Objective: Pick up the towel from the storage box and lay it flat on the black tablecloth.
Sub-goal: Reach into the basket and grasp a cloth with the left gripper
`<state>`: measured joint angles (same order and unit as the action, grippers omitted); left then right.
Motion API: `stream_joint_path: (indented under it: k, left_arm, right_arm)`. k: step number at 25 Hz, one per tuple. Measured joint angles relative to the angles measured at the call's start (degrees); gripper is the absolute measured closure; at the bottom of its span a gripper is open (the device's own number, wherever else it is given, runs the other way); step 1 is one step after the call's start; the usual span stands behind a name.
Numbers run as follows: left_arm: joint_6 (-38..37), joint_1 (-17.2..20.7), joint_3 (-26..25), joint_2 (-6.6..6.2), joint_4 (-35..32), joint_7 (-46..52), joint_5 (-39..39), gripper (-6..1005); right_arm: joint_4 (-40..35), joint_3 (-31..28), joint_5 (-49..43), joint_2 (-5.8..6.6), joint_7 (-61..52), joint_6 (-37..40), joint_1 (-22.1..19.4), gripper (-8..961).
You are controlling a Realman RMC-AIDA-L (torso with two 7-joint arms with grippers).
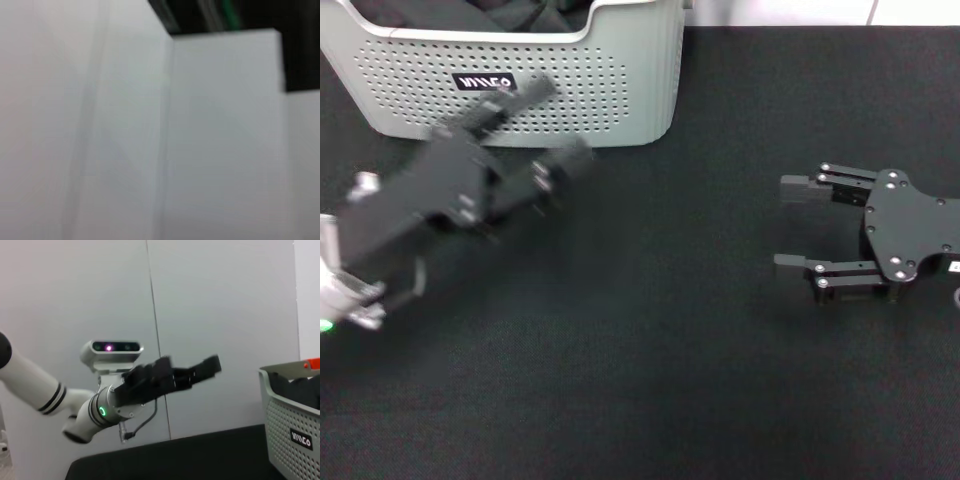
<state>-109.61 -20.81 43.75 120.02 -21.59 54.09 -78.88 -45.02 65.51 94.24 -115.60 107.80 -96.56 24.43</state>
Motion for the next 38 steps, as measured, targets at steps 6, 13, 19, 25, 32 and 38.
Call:
stream_joint_path:
  k: [6, 13, 19, 25, 32, 38]
  left_arm:
    - [2.5, 0.8, -4.1, -0.04, 1.0, -2.6, 6.2, 215]
    - [10.5, -6.0, -4.0, 0.16, 6.1, -11.4, 9.1, 258]
    - [21.9, -12.4, -4.1, 0.08, 7.4, -12.4, 9.4, 343]
    - [31.0, -15.9, -4.2, 0.23, 7.9, -12.5, 15.1, 372]
    - [35.9, -16.1, -4.3, 0.2, 8.5, -12.9, 19.7, 372]
    - [37.6, -15.3, -4.3, 0.12, 8.5, -13.8, 20.8, 373]
  right_arm:
    - [0.7, -1.6, 0.5, 0.06, 0.5, 0.2, -1.8, 97]
    - [1.5, -1.4, -0.1, 0.02, 0.8, 1.0, -2.0, 98]
    - [3.6, -0.3, -0.4, -0.07, 2.6, 1.2, -1.4, 98]
    - [3.6, 0.6, -0.4, -0.16, 2.8, 1.2, -1.5, 99]
    - [3.6, 1.3, -0.4, -0.14, 2.8, 0.9, -1.8, 98]
    - [3.6, 1.8, -0.4, -0.14, 2.9, 0.9, -1.7, 99]
